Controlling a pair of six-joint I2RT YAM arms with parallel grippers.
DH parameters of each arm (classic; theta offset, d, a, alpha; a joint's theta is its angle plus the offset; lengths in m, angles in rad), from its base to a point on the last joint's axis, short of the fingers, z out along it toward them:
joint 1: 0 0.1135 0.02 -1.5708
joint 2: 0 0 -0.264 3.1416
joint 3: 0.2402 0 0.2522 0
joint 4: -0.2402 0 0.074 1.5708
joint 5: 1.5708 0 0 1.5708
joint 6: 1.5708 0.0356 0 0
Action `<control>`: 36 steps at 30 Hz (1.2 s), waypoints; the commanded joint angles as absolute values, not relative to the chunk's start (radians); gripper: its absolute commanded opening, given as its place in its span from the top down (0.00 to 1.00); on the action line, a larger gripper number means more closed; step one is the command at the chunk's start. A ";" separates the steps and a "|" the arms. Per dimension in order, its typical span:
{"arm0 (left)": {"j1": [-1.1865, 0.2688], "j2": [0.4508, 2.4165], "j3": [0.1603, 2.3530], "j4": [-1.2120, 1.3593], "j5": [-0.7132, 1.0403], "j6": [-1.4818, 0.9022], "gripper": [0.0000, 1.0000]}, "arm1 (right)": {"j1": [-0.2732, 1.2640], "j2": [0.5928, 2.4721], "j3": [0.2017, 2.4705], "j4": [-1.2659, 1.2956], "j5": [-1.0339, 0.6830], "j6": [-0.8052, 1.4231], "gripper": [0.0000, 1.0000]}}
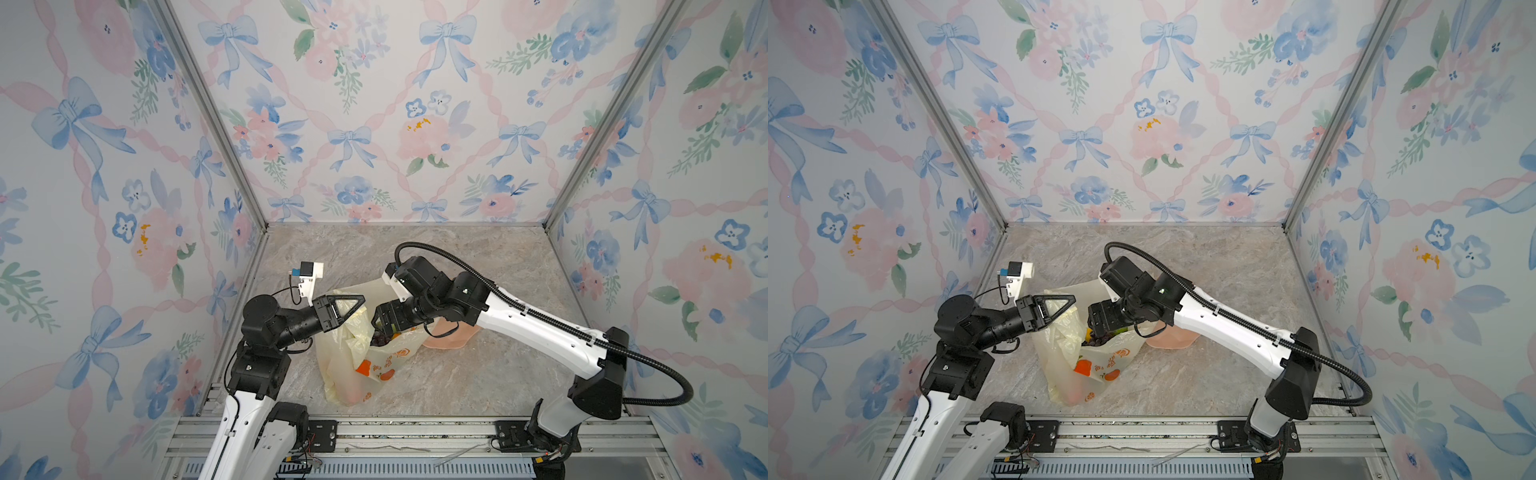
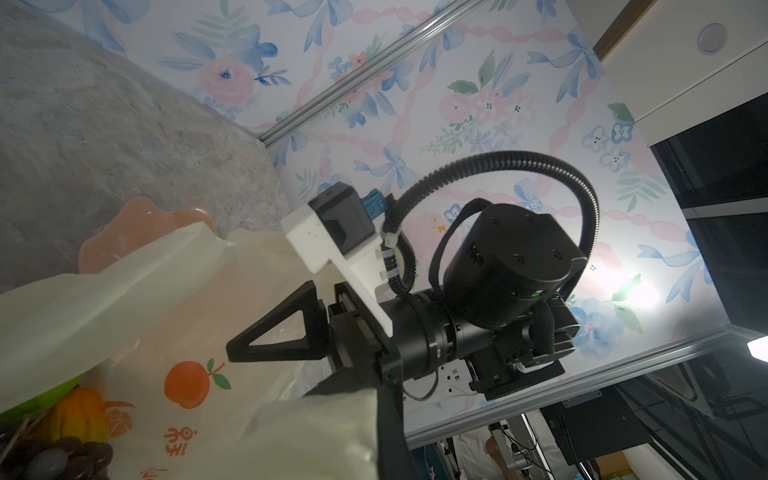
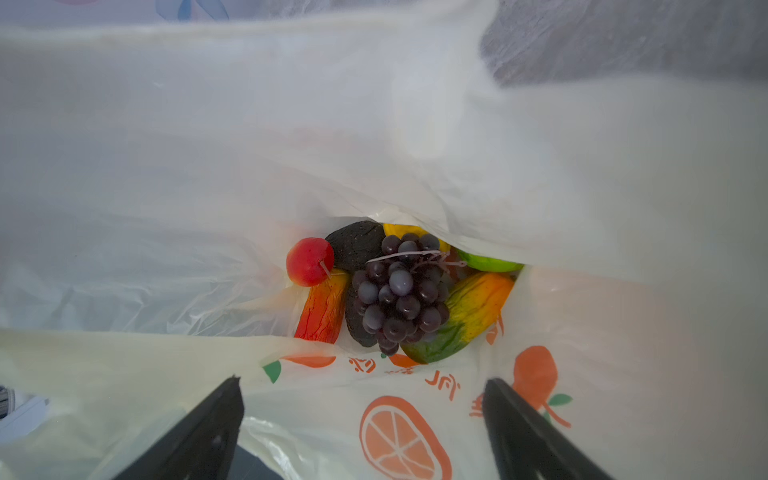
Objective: Place the fruits into the plastic bag
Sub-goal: 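Lower the grapes into the bag and open the right gripper, then grasp the bag handle farthest from the robot with the right gripper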
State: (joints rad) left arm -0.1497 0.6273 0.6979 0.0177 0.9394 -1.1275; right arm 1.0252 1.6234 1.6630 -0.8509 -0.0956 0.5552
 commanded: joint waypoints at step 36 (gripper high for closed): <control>-0.142 0.626 0.728 0.023 0.931 -1.103 1.00 | 0.899 1.523 1.846 -1.117 0.152 0.091 0.02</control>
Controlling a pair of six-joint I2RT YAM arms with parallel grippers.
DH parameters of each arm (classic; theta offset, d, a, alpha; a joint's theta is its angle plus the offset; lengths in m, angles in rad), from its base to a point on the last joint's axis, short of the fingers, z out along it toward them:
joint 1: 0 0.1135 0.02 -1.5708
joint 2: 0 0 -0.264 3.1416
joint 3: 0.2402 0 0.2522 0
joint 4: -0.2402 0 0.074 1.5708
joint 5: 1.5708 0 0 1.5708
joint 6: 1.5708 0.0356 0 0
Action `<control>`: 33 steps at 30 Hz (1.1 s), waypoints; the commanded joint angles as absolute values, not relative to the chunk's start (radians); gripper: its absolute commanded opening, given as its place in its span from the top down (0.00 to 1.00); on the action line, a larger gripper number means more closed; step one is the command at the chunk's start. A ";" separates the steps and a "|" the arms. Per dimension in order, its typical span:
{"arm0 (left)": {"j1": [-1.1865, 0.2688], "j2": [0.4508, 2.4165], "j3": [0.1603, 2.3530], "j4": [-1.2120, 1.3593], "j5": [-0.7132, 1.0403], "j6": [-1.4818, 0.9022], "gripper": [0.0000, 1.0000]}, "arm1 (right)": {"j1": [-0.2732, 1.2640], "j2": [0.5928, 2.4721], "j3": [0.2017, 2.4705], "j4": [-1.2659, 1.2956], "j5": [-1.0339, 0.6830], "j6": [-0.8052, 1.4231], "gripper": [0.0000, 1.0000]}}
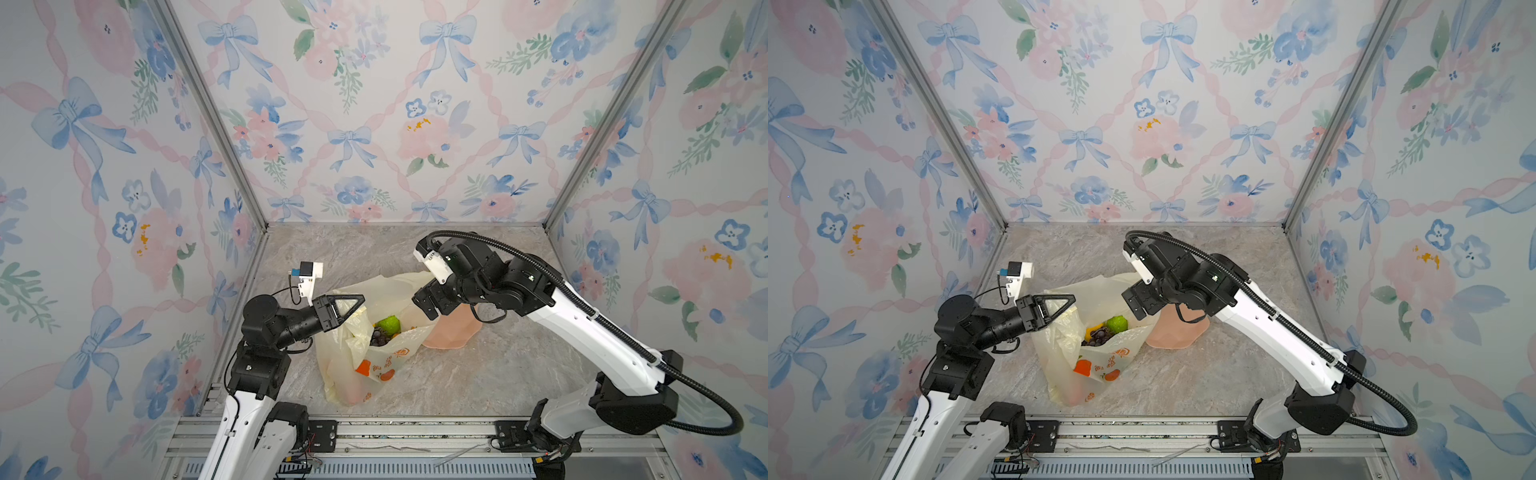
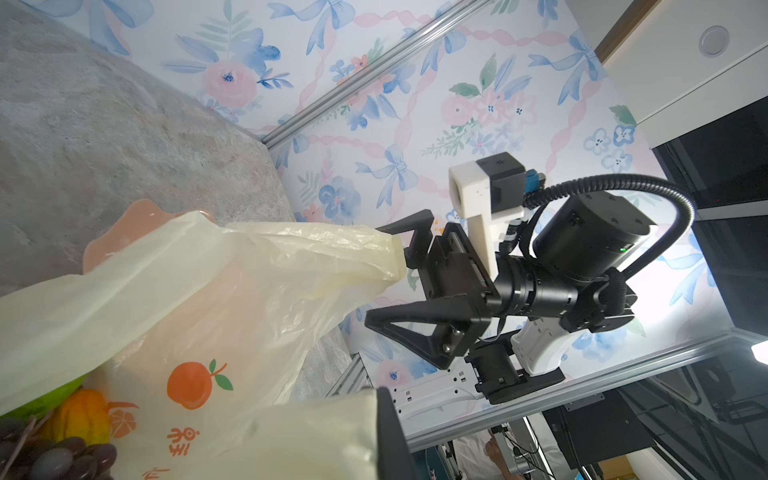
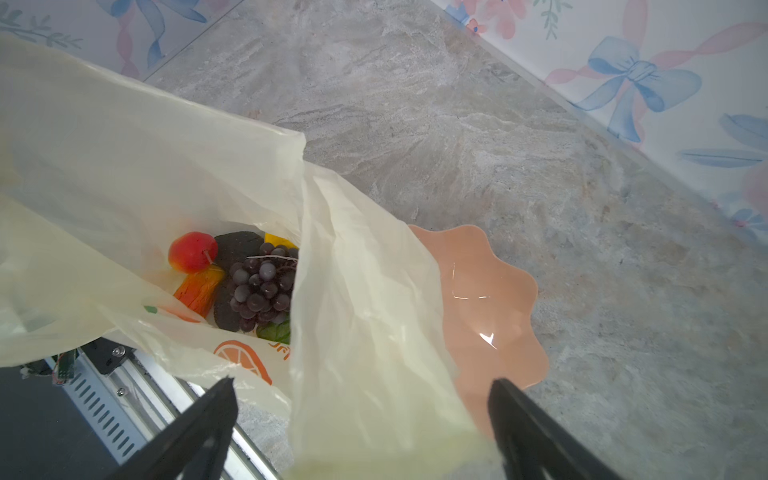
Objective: Place the fruits into the plastic bag
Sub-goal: 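Grasp the bag handle farthest from the robot with the right gripper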
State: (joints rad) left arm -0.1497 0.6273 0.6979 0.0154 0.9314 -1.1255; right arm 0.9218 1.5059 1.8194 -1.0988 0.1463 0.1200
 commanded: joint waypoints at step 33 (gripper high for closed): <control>-0.150 0.688 0.856 -0.080 0.865 -1.043 1.00 | 0.837 1.460 1.831 -0.865 -0.042 0.202 1.00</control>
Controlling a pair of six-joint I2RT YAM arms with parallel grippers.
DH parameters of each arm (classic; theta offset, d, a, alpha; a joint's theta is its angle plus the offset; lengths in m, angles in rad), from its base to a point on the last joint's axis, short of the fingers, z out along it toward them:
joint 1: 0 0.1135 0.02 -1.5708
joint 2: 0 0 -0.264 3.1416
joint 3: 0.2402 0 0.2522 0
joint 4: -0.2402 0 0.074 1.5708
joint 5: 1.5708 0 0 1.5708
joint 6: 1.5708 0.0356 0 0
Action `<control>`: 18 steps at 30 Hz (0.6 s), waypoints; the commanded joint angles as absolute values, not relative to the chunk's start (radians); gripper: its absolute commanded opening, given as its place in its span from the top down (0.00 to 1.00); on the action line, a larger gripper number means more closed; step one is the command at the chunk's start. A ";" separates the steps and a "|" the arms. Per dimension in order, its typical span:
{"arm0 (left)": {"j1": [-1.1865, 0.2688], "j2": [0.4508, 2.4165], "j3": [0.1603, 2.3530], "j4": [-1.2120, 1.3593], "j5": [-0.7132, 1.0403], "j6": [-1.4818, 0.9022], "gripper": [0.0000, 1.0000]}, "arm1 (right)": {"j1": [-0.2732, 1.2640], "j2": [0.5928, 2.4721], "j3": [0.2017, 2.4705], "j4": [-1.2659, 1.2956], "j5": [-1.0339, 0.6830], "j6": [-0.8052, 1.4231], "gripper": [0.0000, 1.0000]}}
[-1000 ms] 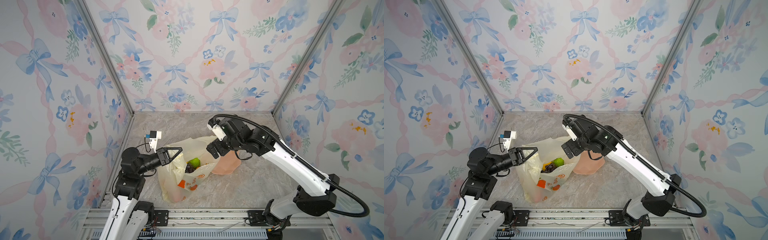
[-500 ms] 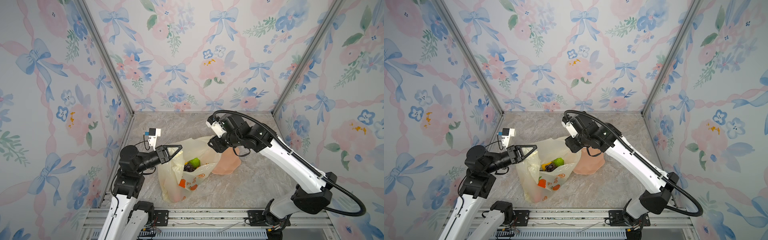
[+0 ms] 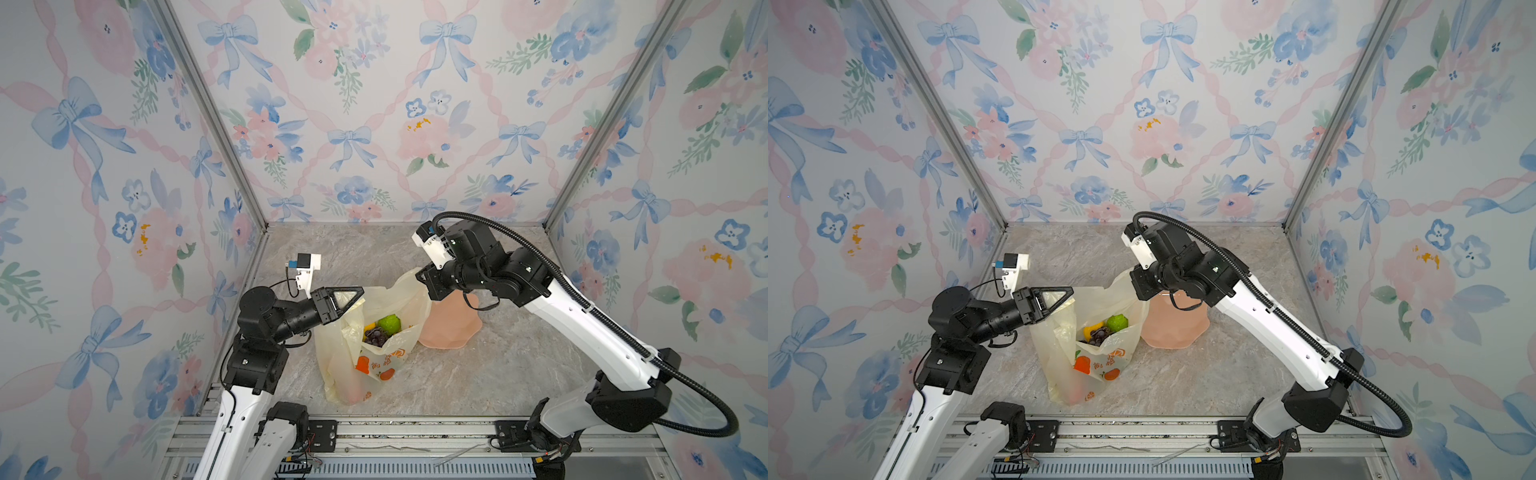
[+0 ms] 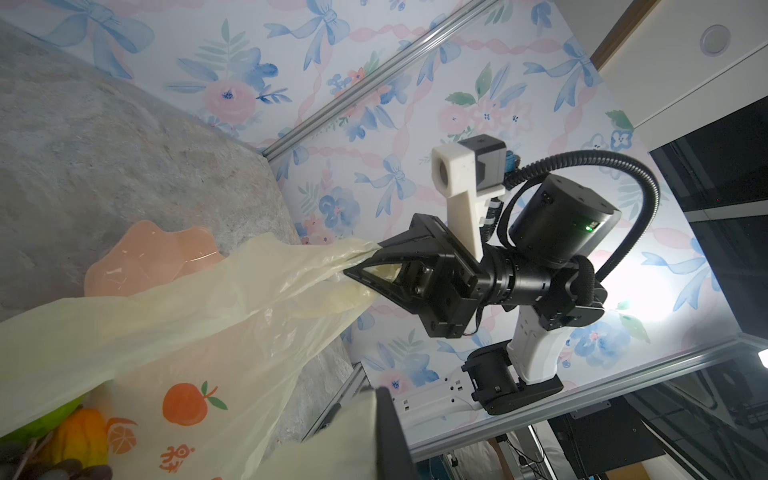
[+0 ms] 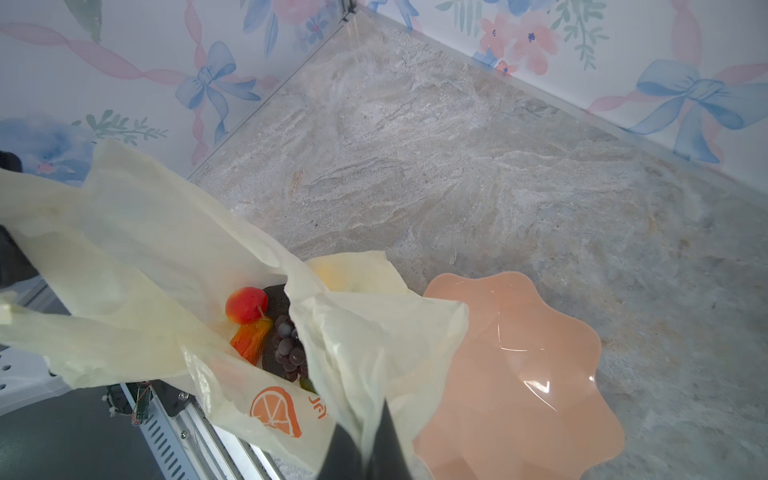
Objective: Place the fruits into the plastic bag
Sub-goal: 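Grasp the bag handle farthest from the robot with the right gripper, then lift the bag upright by both handles with the left and right grippers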
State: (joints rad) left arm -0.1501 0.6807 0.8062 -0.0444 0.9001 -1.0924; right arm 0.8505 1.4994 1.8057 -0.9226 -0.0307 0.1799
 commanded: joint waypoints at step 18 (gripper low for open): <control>-0.120 1.081 1.474 -0.373 0.647 -0.868 1.00 | 0.757 1.804 2.314 -0.629 -0.268 0.323 1.00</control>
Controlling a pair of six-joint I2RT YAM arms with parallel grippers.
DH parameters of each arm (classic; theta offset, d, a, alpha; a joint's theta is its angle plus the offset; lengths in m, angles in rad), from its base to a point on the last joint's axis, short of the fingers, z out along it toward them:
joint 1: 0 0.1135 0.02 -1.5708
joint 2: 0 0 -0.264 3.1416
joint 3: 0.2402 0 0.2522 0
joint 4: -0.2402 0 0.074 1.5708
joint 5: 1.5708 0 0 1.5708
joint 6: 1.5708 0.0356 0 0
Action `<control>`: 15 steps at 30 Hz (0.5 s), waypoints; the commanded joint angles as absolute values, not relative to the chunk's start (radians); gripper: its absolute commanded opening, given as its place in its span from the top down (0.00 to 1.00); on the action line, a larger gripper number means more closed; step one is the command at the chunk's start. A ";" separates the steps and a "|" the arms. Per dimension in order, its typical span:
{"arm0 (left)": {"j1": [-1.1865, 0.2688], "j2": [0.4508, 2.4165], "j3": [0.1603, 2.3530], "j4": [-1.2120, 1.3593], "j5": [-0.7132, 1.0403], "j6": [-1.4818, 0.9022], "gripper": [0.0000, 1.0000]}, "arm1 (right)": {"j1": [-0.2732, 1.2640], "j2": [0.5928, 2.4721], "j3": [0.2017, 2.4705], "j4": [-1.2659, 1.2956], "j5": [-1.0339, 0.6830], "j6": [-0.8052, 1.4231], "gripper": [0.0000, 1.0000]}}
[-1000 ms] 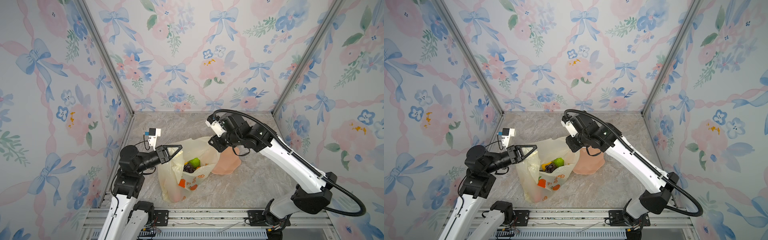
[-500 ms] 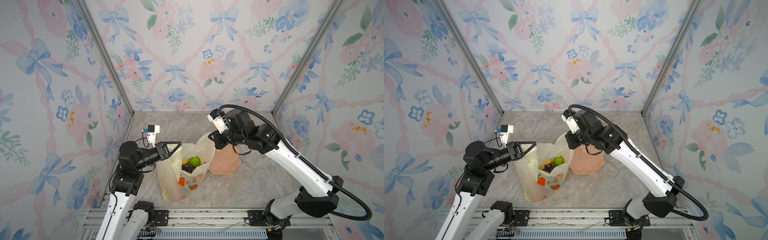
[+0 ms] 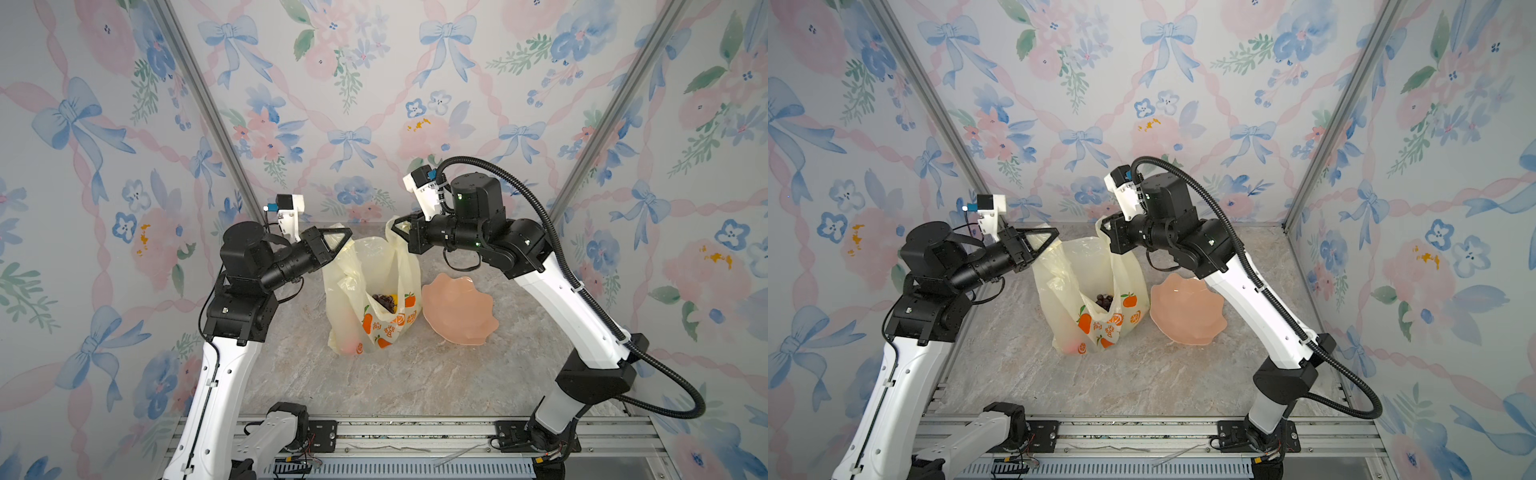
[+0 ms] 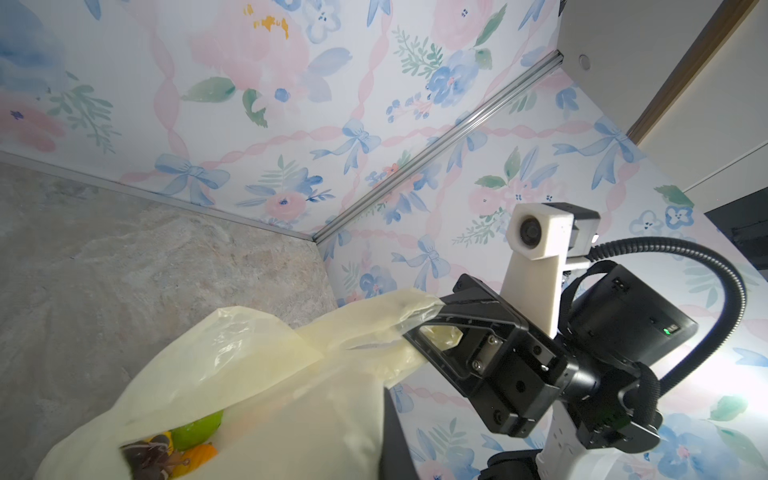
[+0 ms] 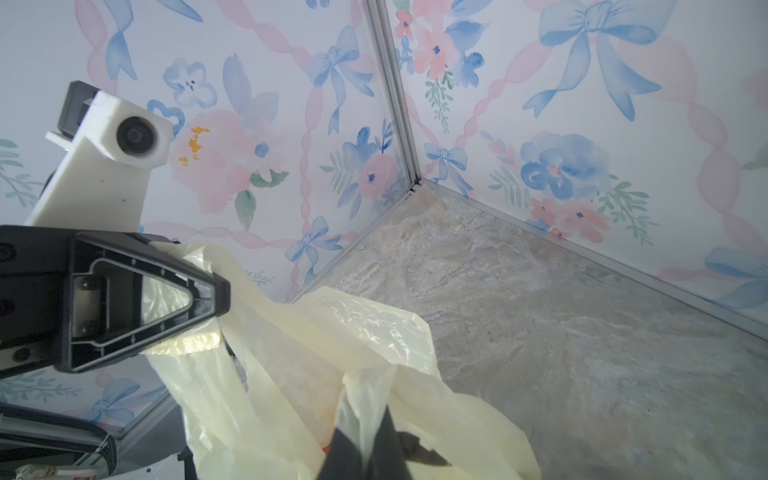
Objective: Place the fruits into the plastic bag
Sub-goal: 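Lift the bag upright by both handles with the left and right grippers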
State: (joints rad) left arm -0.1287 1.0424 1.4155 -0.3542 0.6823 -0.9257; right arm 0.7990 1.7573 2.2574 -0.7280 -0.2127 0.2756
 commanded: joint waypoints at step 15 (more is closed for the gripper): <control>-0.091 1.343 1.567 -0.354 0.609 -0.769 1.00 | 0.482 2.060 2.472 -0.378 -0.499 0.608 1.00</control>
State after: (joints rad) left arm -0.0963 1.3155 1.5333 -0.3756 0.6239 -0.8211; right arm 0.5201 2.0544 2.3802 -0.4755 -0.4450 0.5381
